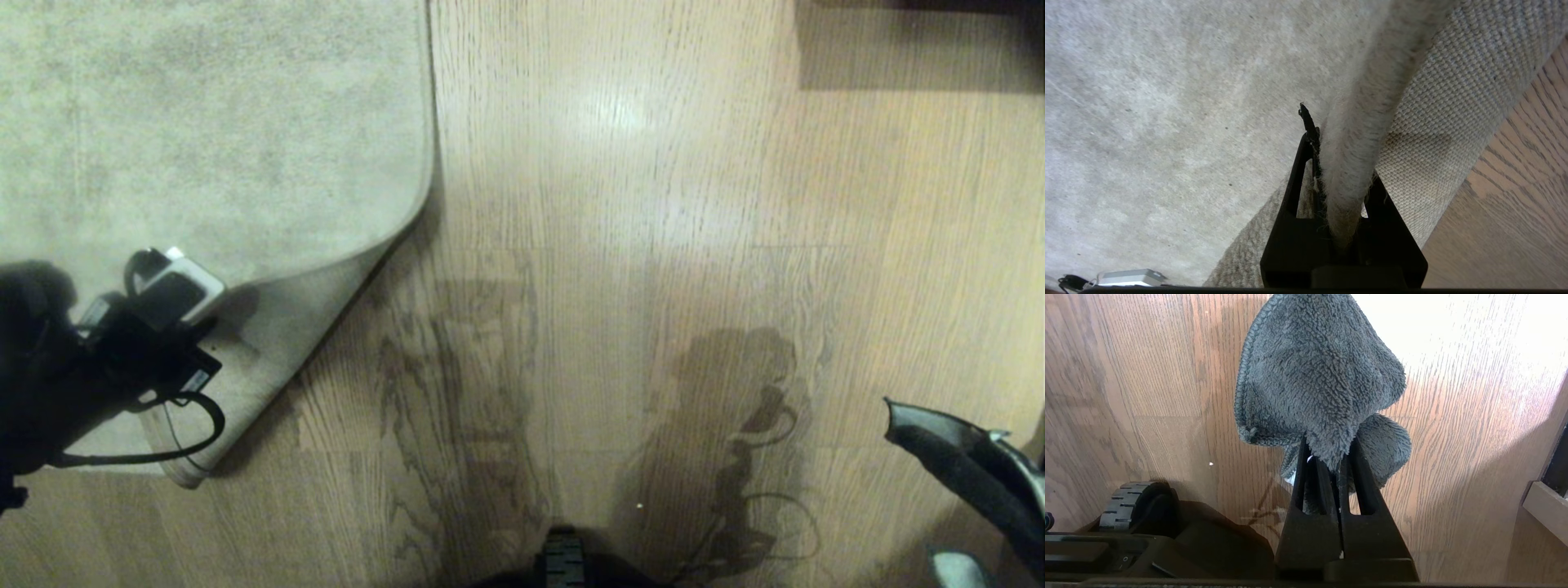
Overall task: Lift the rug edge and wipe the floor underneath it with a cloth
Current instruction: Lift up the carpet
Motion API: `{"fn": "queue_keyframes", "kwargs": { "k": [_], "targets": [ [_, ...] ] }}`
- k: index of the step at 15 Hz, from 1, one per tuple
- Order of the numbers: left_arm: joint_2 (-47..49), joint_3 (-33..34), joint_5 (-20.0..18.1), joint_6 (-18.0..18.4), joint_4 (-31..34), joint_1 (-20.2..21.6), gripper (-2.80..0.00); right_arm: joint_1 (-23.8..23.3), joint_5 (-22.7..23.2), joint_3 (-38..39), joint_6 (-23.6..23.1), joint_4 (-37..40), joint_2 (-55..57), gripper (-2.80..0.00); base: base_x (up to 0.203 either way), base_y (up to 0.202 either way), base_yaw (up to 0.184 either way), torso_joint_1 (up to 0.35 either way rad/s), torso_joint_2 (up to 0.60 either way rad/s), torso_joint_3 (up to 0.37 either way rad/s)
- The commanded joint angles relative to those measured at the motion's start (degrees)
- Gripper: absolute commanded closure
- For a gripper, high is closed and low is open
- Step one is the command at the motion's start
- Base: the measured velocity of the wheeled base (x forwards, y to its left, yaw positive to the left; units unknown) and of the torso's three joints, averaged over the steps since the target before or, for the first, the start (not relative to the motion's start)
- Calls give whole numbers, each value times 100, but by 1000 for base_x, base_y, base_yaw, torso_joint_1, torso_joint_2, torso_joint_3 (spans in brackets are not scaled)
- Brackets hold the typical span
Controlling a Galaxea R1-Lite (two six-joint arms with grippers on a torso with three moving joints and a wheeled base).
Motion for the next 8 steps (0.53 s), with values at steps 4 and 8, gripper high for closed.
{"fn": "queue_keyframes", "kwargs": {
  "k": [4,8],
  "targets": [
    [-134,40,-11,-9,-33,105,0,2,1,0,-5,-2,0,0,0,0,0,0,0,0],
    [-167,102,-348,-18,-28,591,0,2,1,0,-5,-2,9,0,0,0,0,0,0,0]
  ]
}}
